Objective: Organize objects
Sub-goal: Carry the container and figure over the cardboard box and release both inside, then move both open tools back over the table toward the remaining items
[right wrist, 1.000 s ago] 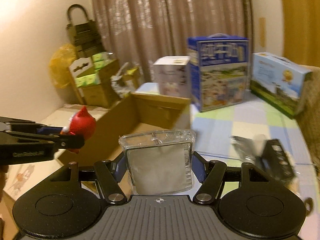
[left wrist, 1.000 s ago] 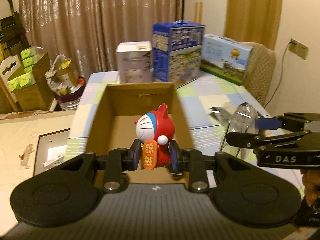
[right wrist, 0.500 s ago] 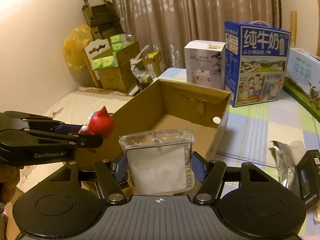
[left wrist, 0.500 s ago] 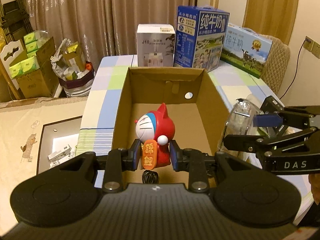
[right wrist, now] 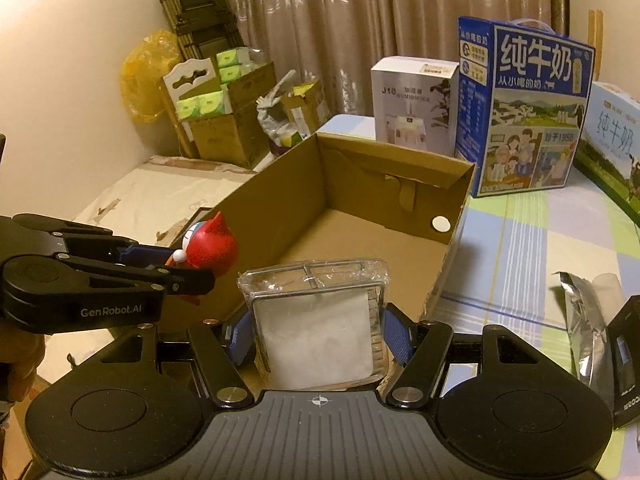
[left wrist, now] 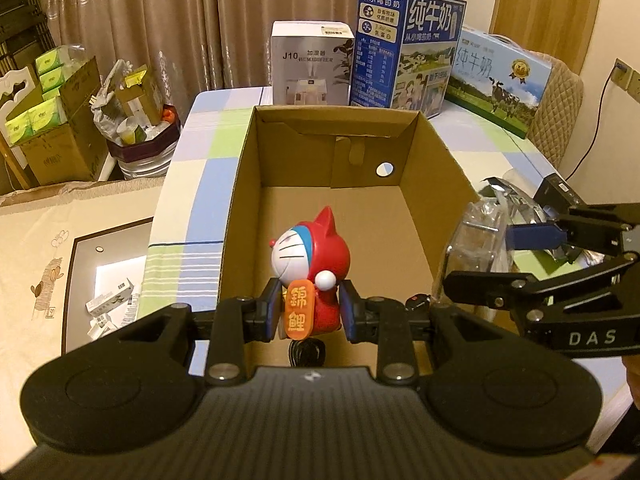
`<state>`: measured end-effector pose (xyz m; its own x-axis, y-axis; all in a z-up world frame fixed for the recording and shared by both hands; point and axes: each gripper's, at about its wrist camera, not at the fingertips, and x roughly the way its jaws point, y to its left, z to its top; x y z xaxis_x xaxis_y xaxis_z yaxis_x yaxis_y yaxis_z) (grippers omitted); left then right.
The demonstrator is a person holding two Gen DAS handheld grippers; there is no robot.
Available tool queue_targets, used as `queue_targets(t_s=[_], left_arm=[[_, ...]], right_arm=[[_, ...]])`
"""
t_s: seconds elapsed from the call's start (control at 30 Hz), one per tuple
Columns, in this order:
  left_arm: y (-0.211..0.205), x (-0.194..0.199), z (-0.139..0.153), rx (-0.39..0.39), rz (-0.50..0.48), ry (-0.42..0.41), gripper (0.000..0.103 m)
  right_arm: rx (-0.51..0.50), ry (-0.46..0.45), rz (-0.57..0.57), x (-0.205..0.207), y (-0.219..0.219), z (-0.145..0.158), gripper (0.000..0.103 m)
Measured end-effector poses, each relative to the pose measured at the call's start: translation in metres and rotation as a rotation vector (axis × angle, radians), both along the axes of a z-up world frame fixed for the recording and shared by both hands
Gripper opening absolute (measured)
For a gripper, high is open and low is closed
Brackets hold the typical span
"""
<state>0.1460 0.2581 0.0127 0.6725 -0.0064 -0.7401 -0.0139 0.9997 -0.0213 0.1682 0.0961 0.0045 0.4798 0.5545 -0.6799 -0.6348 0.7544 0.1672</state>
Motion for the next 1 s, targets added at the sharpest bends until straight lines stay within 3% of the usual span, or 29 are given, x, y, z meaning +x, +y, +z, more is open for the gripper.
queue_targets(t_s=[0.1, 0.2, 0.73, 0.87, 1.0], left_arm=[[0.004, 0.005, -0.003, -0.019, 0.002, -0.005, 0.025], [0.007, 0.007, -0.003, -0.028, 0.011, -0.027, 0.030], [-0.002, -0.038, 0.021, -0.019, 0.055, -0.067, 0.046], [-0.019, -0.053, 0.032, -0.013, 0.050, -0.088, 0.062], [-0.038, -0.067, 0.042, -0.031, 0.052, -0.105, 0.069]], right_arm=[[0.011, 0.014, -0.018, 0.005, -0.001, -0.003, 0.064], [0.056, 0.024, -0.029, 0.009, -0.005, -0.003, 0.074], [0.122, 0.008, -0.154, -0.020, -0.065, 0.026, 0.075], [0.089, 0.003, -0.178, -0.038, -0.084, 0.029, 0.075], [0.064, -0.010, -0.189, -0.057, -0.105, 0.033, 0.075]])
